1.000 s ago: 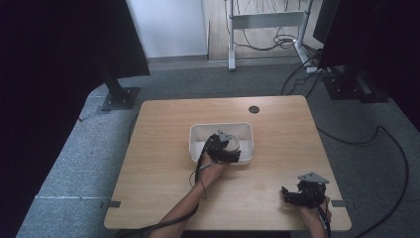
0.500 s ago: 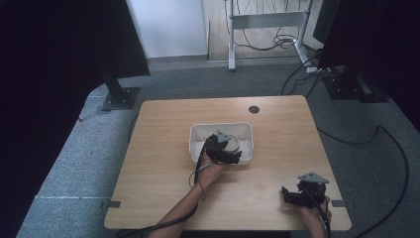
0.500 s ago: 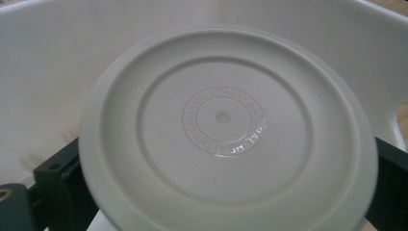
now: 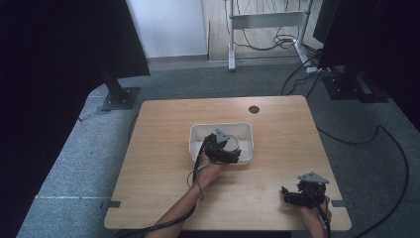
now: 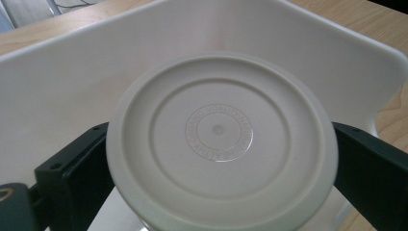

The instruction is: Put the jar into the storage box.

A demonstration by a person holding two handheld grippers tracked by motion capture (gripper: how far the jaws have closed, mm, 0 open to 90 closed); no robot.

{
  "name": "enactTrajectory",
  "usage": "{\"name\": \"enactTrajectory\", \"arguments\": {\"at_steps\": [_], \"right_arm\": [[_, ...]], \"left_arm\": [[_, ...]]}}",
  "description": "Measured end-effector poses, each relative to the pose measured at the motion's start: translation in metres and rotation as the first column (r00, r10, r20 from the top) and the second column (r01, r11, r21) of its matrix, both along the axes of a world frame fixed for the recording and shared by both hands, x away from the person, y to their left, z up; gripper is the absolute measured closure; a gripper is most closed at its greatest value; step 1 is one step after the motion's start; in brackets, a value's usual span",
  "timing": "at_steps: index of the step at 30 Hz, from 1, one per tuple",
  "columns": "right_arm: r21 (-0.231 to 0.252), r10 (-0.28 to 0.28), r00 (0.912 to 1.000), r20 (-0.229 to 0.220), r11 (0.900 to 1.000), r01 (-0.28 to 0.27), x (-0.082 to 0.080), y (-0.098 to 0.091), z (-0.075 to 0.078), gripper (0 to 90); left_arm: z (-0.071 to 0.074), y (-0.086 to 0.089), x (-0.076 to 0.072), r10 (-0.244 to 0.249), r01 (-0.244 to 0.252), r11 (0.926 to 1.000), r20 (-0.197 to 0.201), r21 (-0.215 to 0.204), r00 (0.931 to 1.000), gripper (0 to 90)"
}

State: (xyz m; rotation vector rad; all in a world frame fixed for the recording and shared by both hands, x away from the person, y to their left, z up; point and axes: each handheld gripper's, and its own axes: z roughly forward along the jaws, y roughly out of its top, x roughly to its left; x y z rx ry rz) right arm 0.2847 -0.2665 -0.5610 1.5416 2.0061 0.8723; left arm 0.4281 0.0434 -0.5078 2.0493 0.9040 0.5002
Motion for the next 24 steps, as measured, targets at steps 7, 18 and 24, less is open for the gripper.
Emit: {"name": "enactTrajectory", "arguments": {"at_steps": [7, 18, 24], "right_arm": [[0.0, 0.0, 1.0, 0.0, 1.0, 0.0, 0.0, 0.0, 0.0, 3.2], [0.0, 0.0, 1.0, 0.0, 1.0, 0.0, 0.0, 0.0, 0.0, 3.2], [0.001, 0.0, 1.0, 0.0, 1.0, 0.0, 0.0, 0.0, 0.0, 3.2]], "left_arm": [[0.004, 0.003, -0.004, -0.01, 0.01, 0.9999, 0.007, 0.005, 0.9999, 2.6], [0.009, 0.008, -0.009, -0.027, 0.027, 0.9996, 0.014, -0.005, 0.9995, 2.6], [0.013, 0.013, -0.012, -0.046, 0.046, 0.9989, 0.012, -0.006, 0.9989, 2.6]]}}
